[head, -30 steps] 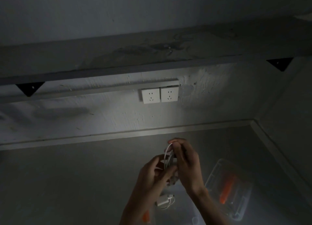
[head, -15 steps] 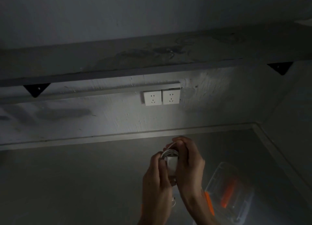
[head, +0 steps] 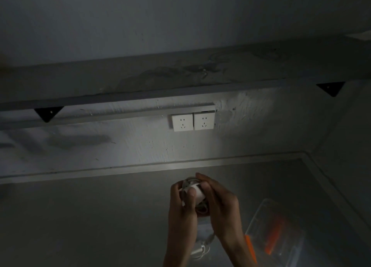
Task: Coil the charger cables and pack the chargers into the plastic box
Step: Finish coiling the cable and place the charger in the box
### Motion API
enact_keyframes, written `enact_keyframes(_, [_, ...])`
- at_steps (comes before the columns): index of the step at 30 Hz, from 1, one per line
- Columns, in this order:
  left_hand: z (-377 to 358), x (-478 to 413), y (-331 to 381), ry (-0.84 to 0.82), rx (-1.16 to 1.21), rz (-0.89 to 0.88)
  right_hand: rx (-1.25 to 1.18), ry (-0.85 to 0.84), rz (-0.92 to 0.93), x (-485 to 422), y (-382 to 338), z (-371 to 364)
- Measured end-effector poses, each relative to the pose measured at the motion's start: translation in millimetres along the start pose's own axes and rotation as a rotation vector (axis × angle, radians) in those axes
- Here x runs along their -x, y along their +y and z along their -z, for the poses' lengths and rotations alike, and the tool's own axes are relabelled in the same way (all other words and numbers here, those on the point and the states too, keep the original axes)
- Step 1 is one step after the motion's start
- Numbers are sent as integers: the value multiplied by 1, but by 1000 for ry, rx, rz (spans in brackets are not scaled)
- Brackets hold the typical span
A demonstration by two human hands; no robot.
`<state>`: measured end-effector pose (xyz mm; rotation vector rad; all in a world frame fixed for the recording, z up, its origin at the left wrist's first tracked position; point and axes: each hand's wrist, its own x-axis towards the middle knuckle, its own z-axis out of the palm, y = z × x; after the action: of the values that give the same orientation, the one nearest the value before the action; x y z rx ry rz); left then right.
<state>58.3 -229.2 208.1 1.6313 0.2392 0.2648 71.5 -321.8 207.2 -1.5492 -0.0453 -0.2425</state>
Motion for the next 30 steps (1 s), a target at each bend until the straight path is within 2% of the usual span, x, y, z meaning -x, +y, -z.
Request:
enact_keyframes(3, [-1,7,0,-62,-95,-49,53,19,-15,-15,4,14])
enact_keyframes(7, [6,11,-10,-158,-404,-124,98,-87,-2,-28,-1,30])
enact_keyframes(11, [5,19,-4,-257,-437,-135,207,-141,82,-37,-5,31])
enact_keyframes(16, [11,17,1,-255,-445,-172,283,-103,154,-47,-10,38])
enact_keyframes(19, [18,14,5,-267,-368,-150,272,-94,121,-47,-9,43])
enact_keyframes(22, [24,12,8,-237,-47,20,239,-138,105,-33,-1,46])
enact_keyframes(24, [25,11,2,-162,124,67,220,-138,60,-12,9,41])
enact_keyframes(26, [20,10,-10,-74,183,65,263,-92,31,10,18,30])
enact_keyframes(30, [6,14,-28,50,281,100,375,4,147,25,29,10])
